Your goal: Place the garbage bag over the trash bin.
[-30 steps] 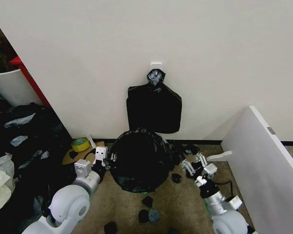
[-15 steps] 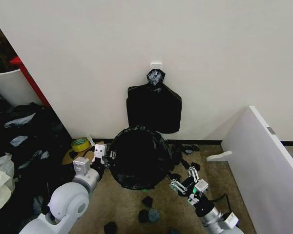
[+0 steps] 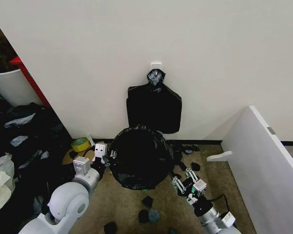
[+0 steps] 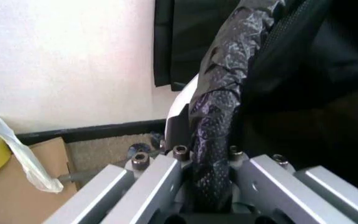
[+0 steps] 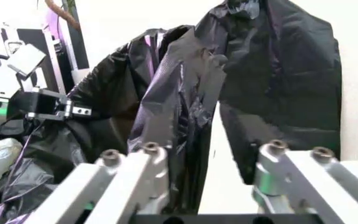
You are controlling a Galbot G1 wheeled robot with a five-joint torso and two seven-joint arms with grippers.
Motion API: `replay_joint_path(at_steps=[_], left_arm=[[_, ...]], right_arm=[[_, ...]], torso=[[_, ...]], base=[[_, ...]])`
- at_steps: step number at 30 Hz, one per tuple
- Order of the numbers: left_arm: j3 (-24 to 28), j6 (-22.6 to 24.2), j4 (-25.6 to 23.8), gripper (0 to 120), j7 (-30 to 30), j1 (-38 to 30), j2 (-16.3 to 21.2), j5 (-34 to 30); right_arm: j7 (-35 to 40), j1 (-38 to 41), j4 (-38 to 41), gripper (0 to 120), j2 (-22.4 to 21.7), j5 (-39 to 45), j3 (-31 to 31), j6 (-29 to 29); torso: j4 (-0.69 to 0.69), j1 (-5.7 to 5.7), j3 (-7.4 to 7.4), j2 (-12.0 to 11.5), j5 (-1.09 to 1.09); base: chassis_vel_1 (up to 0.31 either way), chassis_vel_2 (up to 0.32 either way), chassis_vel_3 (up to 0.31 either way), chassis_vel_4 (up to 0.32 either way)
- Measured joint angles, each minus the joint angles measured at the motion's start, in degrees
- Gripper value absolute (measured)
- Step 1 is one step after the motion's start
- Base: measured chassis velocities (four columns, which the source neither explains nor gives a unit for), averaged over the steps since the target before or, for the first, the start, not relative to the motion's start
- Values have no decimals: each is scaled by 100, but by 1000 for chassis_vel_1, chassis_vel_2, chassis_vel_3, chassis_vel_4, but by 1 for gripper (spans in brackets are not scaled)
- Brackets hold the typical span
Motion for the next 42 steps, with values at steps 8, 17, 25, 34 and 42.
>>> replay_joint_path(at_steps=[8,17,25,34,42], left_arm=[[4,2,-51,0,-4,39,6,3],[1,8,-122,0,-4,110,15,10],[3,39,-360,0,19,183,-15,-73],[1,109,-477,0,58,183,-74,-212],[170,-3,-148,0,58,126,-186,-37]], right_arm=[[-10,29,-55,0,21,-33,17,8],[235,98,-117,0,73,-54,50,4],[461,291,-411,0,142,703,-43,-233],[254,475,-963,3,289,-35,-38,116],[2605,493,-103,32,231,152,222,-927]], torso=[[0,0,0,0,0],[0,0,0,0,0],[0,0,0,0,0],[0,0,0,0,1],[-1,0,0,0,0]], base=[[0,0,0,0],[0,0,0,0],[0,0,0,0],[0,0,0,0],[0,0,0,0]])
